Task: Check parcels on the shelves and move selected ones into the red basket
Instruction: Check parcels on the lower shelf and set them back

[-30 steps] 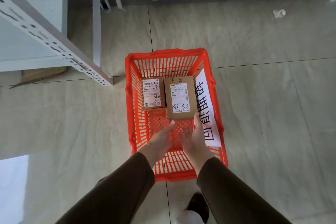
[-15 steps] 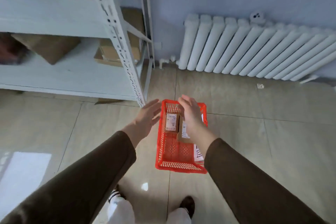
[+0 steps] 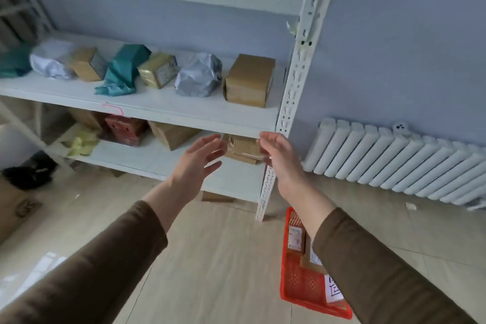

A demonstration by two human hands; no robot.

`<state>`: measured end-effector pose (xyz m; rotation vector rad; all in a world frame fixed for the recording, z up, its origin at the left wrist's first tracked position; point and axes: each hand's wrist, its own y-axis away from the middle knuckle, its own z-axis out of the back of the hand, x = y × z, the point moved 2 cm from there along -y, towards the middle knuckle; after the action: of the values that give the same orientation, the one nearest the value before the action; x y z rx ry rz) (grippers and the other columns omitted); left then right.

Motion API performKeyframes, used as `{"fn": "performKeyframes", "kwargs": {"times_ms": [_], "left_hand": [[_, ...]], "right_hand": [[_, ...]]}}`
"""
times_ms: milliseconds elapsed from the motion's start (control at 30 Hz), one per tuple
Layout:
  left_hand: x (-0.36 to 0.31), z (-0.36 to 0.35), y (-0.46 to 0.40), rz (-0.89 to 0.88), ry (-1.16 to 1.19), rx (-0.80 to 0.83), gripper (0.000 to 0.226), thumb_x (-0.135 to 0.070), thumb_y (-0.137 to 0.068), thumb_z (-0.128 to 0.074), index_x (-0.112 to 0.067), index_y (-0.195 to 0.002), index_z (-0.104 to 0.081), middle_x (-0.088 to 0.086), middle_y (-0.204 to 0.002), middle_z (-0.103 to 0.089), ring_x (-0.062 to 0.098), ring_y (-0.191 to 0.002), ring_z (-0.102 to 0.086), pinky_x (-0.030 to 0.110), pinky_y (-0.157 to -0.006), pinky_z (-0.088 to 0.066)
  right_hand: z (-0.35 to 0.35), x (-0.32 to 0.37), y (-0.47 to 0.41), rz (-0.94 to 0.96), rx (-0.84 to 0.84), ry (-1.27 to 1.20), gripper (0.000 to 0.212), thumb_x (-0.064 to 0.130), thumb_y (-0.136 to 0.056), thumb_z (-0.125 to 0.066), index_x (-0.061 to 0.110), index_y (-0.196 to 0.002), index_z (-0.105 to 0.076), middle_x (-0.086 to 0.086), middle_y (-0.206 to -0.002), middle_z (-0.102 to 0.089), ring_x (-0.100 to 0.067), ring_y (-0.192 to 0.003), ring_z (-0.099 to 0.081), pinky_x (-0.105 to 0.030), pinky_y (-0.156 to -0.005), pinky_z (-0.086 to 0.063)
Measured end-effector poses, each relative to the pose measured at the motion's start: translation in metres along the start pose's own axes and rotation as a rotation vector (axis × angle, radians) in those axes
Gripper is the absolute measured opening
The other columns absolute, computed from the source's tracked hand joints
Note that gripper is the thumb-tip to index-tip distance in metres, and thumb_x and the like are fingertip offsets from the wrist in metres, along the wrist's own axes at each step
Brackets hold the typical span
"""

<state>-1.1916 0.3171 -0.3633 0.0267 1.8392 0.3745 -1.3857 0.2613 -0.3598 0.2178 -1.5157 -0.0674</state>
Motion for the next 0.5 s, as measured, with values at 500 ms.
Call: {"fn": "performKeyframes", "kwargs": {"times_ms": [500], "left_hand": [[-0.091,0.069,-0.084,-0.057,-0.038,0.094,0.030,-0.022,-0.106,-0.059,-0.014,-0.135,-0.065,0.008,-0.133,-0.069,0.025,-0.129,-0.063,0.040,-0.109,-0.051]], "right_hand": [[-0.093,0.062,-0.061,0.067,-0.104,0.034,0.026,0.027,-0.102,-0.063,0.022,-0.127,-0.066,0.009,-0.123,-0.066,-0.014,-0.122,-0.061,-0.033,-0.102,-0.051]]}}
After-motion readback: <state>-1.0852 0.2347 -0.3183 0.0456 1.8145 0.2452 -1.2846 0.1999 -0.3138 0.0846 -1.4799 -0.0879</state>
